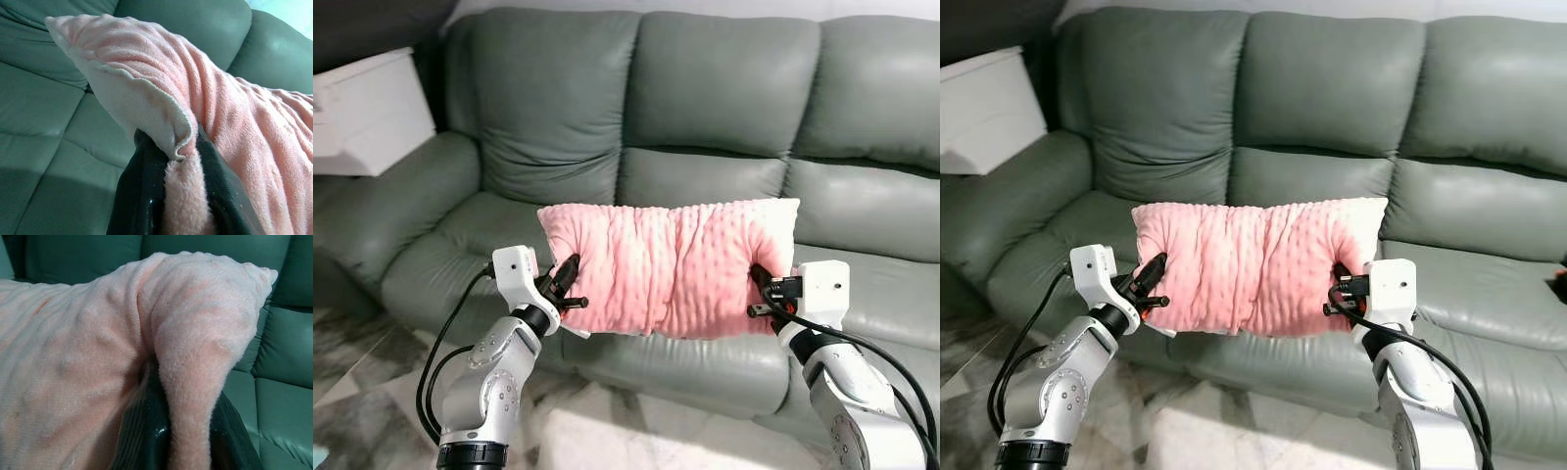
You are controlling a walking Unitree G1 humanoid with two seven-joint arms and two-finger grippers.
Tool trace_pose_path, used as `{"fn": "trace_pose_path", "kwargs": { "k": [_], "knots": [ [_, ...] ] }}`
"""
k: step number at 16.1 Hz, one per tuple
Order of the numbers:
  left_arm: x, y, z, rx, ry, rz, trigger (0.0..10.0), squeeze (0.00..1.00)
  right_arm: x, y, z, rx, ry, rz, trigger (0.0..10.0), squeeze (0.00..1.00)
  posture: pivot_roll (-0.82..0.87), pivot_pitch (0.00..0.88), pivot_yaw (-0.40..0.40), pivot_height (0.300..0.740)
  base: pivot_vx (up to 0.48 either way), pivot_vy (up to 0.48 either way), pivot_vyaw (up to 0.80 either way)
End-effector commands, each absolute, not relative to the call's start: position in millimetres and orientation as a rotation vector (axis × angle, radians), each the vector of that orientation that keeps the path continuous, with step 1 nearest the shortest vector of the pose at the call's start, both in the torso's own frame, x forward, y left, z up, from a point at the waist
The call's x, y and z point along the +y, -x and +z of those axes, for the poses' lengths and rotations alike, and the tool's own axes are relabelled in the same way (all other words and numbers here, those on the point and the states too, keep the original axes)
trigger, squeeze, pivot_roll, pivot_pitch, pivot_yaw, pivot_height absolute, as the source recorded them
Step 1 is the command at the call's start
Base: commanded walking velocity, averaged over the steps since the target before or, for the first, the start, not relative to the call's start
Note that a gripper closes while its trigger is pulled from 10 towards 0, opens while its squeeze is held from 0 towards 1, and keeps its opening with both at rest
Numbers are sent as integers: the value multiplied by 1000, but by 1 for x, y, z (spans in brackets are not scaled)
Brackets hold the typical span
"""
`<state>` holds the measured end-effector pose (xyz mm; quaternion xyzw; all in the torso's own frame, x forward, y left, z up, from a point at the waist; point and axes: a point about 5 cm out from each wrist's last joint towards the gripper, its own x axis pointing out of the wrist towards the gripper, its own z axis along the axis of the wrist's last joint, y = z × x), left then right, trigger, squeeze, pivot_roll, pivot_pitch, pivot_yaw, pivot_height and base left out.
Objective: Move the pillow to the sofa
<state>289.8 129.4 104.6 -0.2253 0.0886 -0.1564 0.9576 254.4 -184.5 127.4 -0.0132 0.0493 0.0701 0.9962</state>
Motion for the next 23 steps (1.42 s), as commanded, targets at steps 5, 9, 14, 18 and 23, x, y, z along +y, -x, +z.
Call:
{"fn": "trace_pose_path", "kwargs": {
  "k": [5,9,14,18,23],
  "knots": [
    [127,-291,107,171,457,-338,10000,0,-180,-255,134,73,21,149,10000,0,-250,3,33,740,0,0,-784],
    [126,-290,106,172,453,-352,10000,0,-180,-256,134,71,20,147,10000,0,-252,5,35,740,0,0,-783],
    [126,-291,107,171,434,-352,10000,0,-178,-256,134,70,18,151,10000,0,-251,6,34,740,276,0,-781],
    [125,-290,105,181,444,-341,10000,0,-177,-256,134,65,19,152,10000,0,-250,6,37,740,60,0,-781],
    [125,-290,106,181,434,-350,10000,0,-176,-255,134,61,17,154,10000,0,-247,7,39,740,0,0,-296]
  ]
}}
